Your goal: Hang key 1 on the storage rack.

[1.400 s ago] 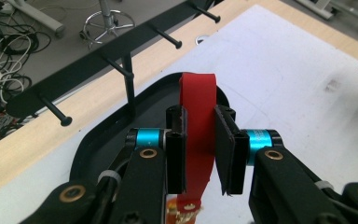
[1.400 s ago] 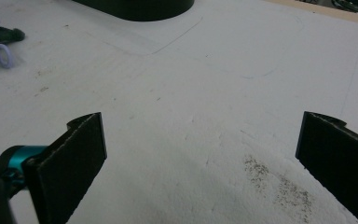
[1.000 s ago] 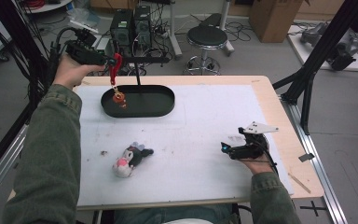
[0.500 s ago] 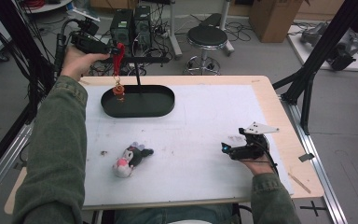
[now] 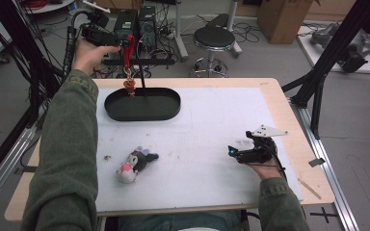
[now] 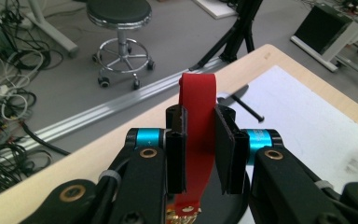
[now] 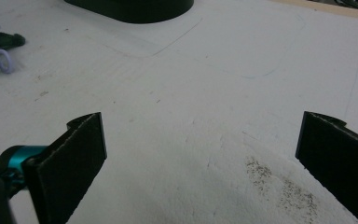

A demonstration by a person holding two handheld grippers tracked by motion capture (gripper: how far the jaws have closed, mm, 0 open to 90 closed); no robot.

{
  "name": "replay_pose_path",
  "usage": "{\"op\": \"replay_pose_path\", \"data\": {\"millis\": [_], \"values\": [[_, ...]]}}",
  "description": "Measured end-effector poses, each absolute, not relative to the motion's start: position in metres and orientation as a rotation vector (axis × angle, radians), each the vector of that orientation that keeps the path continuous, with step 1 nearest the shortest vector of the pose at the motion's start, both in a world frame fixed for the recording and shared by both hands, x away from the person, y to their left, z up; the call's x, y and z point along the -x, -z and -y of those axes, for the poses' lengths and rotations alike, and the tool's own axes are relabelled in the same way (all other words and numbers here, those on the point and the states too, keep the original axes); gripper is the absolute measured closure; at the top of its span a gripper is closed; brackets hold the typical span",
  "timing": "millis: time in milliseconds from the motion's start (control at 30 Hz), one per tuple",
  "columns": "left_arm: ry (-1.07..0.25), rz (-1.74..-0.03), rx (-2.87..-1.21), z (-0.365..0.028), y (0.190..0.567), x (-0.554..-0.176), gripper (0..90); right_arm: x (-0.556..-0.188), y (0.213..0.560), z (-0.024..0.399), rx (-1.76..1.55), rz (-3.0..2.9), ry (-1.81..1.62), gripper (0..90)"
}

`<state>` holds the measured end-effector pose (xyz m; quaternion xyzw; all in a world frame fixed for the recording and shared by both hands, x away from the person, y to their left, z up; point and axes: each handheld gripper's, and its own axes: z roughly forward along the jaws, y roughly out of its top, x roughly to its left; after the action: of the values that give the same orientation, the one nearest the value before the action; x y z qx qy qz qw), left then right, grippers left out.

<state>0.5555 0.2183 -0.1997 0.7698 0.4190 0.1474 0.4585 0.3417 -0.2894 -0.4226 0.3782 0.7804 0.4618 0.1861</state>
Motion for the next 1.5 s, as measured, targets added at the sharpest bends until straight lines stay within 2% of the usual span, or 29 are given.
{"op": "replay_pose_path", "data": {"millis": [167,500,533,567,633,767,867,1033,1167,1500], "values": [[-0.401,-1.045,-1.883,-0.215,0.200,-0.565,75.5,-0.343,0.423,0.290,-1.072,-2.194,-1.302,0.6],[-0.376,-1.105,-1.836,-0.216,0.211,-0.576,74.8,-0.341,0.423,0.291,-1.072,-2.195,-1.295,0.6],[-0.349,-1.107,-1.815,-0.214,0.212,-0.577,71.3,-0.341,0.423,0.291,-1.076,-2.196,-1.294,0.6],[-0.327,-1.113,-1.812,-0.214,0.213,-0.578,55.4,-0.340,0.422,0.291,-1.075,-2.194,-1.295,0.6],[-0.314,-1.122,-1.814,-0.213,0.212,-0.577,36.3,-0.340,0.422,0.292,-1.069,-2.189,-1.294,0.6],[-0.352,-1.137,-1.845,-0.214,0.209,-0.572,14.1,-0.338,0.421,0.294,-1.076,-2.165,-1.300,0.6],[-0.353,-1.110,-1.889,-0.216,0.207,-0.567,12.0,-0.338,0.421,0.295,-1.083,-2.163,-1.304,0.7],[-0.277,-1.066,-1.867,-0.223,0.210,-0.557,1.7,-0.338,0.421,0.294,-1.076,-2.173,-1.300,0.6],[-0.326,-1.105,-1.875,-0.232,0.213,-0.552,1.6,-0.339,0.422,0.293,-1.078,-2.176,-1.301,0.7],[-0.362,-1.064,-1.891,-0.242,0.213,-0.532,1.6,-0.339,0.422,0.293,-1.079,-2.174,-1.295,0.6]]}}
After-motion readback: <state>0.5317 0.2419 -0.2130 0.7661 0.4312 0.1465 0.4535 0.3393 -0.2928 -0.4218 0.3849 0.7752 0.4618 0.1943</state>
